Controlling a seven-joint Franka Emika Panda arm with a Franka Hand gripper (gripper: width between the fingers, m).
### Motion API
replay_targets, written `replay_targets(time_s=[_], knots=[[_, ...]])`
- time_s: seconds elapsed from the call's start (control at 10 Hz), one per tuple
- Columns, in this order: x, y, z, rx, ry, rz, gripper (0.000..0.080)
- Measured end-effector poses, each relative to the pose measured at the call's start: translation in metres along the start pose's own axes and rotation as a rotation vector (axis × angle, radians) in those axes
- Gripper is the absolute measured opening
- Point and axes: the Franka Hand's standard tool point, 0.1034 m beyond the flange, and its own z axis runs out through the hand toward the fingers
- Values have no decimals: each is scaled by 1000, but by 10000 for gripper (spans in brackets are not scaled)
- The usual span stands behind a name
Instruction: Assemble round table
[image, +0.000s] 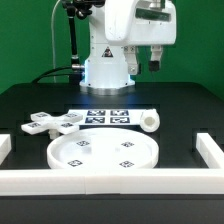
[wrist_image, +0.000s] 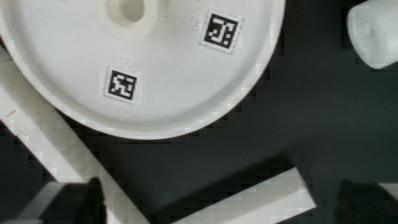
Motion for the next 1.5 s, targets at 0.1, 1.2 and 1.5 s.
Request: replay_targets(time_s=[0.1,1.2,1.5], knots=[[0,0,0,0,0,-2,649],[-33,32,66,69,-37,-114,649],[-36,34,72,71,-37,-133,649]])
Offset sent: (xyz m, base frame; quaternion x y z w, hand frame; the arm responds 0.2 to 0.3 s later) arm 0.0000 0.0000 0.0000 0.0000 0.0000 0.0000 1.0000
